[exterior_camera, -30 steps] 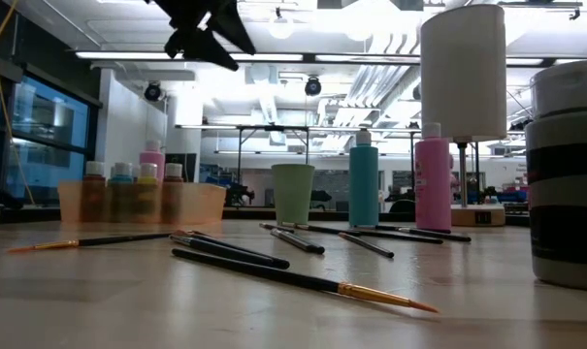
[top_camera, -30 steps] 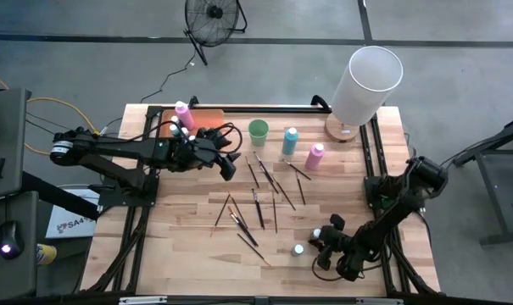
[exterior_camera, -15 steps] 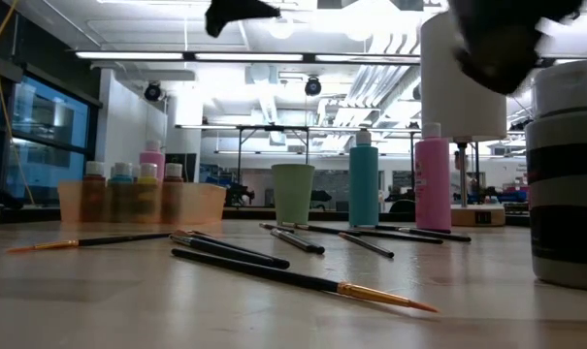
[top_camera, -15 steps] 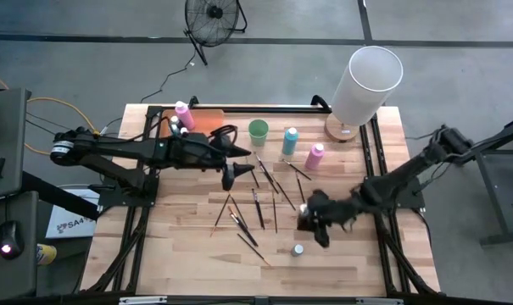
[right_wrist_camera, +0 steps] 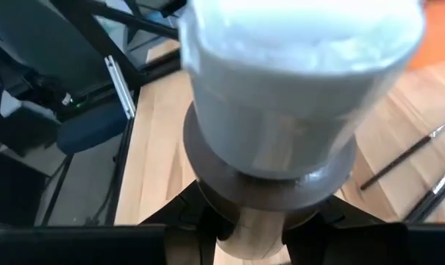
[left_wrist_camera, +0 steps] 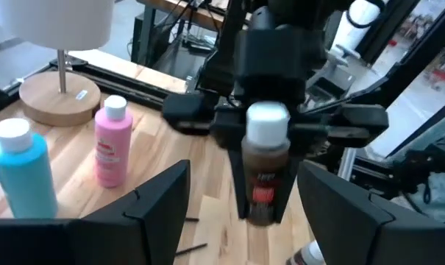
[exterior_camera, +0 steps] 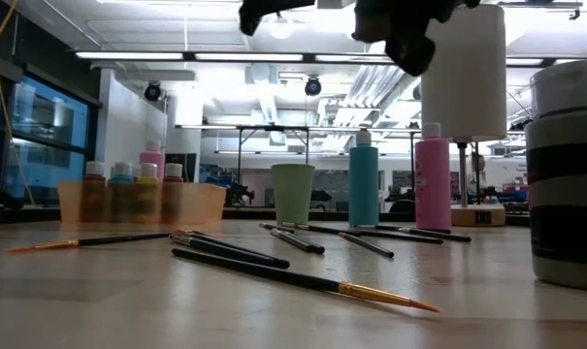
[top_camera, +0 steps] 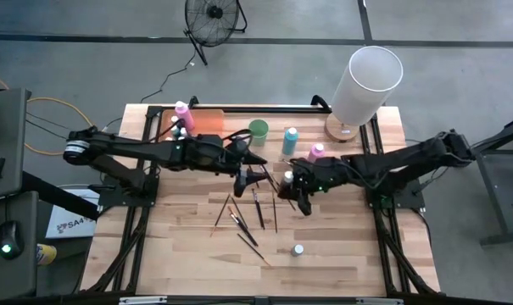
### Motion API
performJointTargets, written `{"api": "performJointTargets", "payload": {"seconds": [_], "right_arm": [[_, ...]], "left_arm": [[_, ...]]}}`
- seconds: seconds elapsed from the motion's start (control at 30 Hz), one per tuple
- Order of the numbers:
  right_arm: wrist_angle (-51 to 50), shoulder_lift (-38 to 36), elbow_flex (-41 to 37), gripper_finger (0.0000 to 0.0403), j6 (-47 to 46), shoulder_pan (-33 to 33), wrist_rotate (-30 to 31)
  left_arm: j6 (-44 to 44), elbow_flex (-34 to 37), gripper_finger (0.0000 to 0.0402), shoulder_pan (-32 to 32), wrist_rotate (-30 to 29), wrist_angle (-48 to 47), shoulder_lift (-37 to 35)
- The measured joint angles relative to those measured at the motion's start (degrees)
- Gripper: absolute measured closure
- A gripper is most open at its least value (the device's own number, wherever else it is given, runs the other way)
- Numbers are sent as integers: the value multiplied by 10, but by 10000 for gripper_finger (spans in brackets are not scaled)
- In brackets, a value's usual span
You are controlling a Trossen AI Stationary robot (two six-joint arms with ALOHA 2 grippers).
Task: Pick & Place Paint Supplies
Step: Put the brown paint bottle into the orange bin
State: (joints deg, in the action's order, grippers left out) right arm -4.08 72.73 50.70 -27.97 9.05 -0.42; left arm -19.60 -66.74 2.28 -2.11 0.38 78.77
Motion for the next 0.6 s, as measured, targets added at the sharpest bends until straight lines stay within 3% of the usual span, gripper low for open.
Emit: {"api": "performJointTargets", "payload": {"seconds": [0.37,0.6], "right_arm": [[48,48,1,296,8,-9,-26],[44,49,0,296,12,-9,-28]], "left_arm": [[54,-170,155,0,9,-159,113],[74,-233,155,0,33,-239,156]]}}
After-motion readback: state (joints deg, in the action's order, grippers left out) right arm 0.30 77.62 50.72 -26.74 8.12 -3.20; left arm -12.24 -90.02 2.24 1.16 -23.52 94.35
